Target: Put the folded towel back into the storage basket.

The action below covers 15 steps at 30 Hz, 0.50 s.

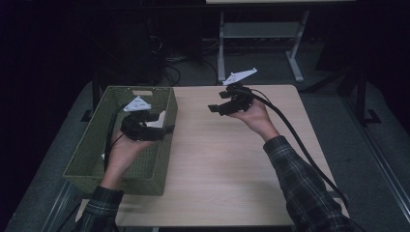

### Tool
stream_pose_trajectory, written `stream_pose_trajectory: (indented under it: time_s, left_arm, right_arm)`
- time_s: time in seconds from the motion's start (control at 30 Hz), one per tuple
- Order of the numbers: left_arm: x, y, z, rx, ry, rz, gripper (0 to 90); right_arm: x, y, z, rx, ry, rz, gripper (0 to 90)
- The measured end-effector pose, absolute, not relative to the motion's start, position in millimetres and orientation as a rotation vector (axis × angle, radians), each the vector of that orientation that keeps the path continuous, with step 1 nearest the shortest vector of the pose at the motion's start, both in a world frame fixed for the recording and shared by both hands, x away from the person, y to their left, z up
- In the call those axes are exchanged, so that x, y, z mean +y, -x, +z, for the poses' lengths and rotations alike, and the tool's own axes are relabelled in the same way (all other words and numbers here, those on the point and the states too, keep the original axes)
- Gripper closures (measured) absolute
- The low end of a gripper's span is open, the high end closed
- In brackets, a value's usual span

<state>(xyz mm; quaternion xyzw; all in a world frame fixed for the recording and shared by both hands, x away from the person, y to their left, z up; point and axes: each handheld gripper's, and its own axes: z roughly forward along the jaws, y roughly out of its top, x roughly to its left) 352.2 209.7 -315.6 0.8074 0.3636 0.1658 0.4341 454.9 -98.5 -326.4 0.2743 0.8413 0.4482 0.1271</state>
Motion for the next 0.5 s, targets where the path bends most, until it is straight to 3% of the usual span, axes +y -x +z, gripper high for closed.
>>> stream_pose_trajectory:
  time_s: [0.5]
  left_arm:
    - [142,-342,-339,0.779,-2.055,0.369,18.9]
  right_arm:
    - [-172,-409,-356,2.378,-0.871,1.322,24.4]
